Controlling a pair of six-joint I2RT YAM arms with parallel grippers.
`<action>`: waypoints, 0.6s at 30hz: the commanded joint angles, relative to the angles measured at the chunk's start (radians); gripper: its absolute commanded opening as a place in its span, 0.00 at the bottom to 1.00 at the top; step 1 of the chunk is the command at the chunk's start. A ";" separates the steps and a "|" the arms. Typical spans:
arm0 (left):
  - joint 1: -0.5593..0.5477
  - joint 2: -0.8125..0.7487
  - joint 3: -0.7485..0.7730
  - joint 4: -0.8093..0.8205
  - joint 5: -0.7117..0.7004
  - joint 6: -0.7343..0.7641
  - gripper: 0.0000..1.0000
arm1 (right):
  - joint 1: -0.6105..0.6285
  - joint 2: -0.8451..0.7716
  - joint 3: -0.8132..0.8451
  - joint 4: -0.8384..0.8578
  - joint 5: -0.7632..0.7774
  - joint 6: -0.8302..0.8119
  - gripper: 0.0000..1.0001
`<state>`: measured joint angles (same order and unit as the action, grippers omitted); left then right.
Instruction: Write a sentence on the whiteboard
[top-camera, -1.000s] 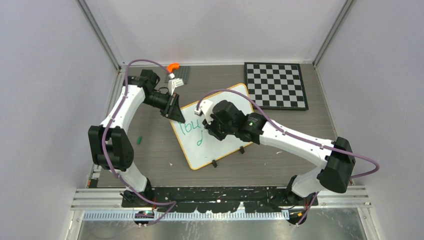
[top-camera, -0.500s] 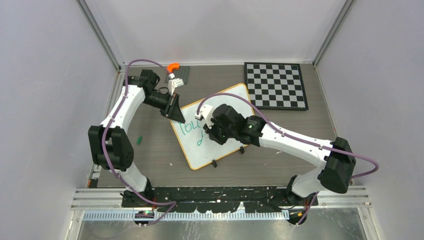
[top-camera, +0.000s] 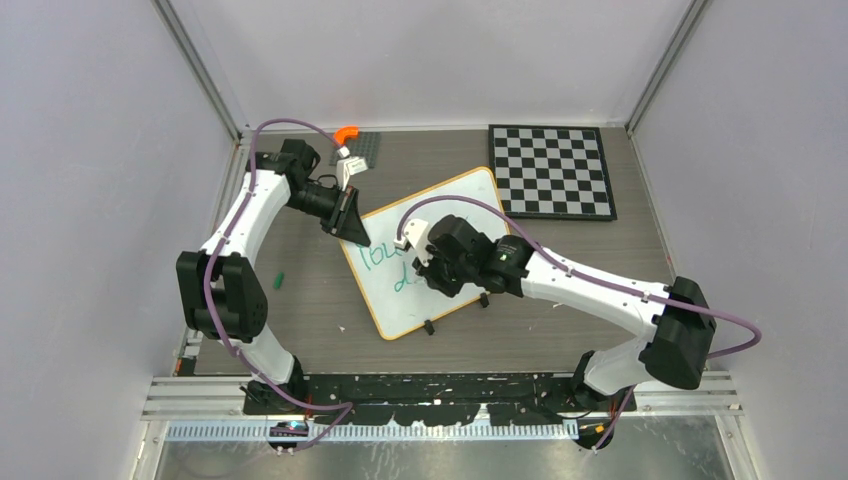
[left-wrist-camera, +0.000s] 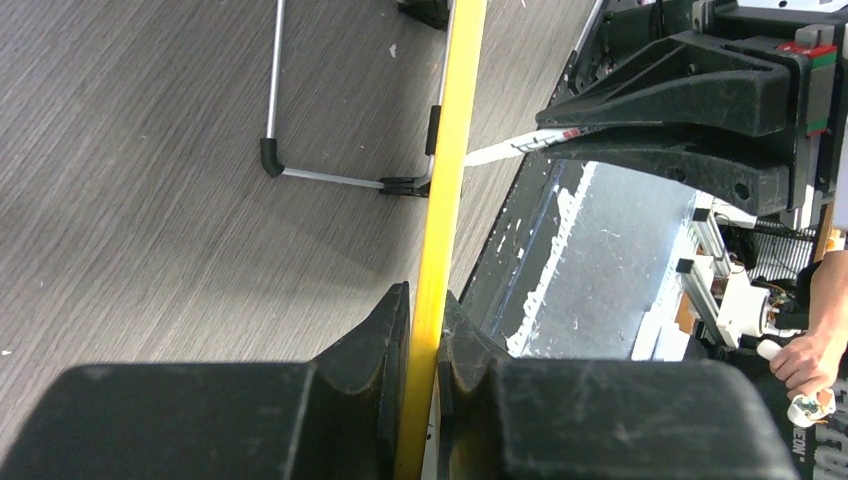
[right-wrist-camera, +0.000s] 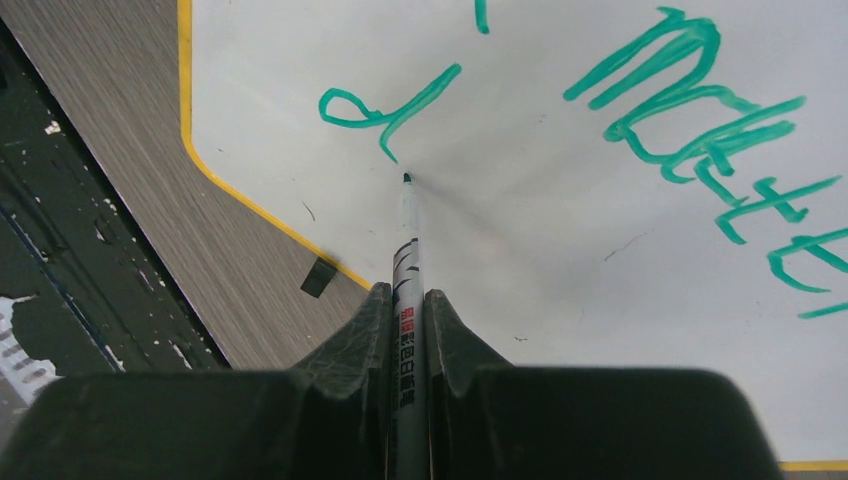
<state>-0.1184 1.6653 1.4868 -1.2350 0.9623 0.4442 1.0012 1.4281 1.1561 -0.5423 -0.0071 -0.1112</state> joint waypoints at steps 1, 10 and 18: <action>0.001 0.001 0.004 0.030 -0.041 -0.027 0.00 | -0.004 -0.060 0.055 -0.027 0.034 -0.022 0.00; 0.002 -0.010 0.001 0.028 -0.045 -0.024 0.00 | -0.003 -0.025 0.080 0.004 0.033 -0.015 0.00; 0.001 -0.005 0.004 0.026 -0.045 -0.024 0.00 | -0.003 -0.007 0.064 0.013 0.043 -0.031 0.00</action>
<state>-0.1184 1.6653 1.4868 -1.2385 0.9653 0.4446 0.9993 1.4170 1.1992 -0.5644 0.0170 -0.1261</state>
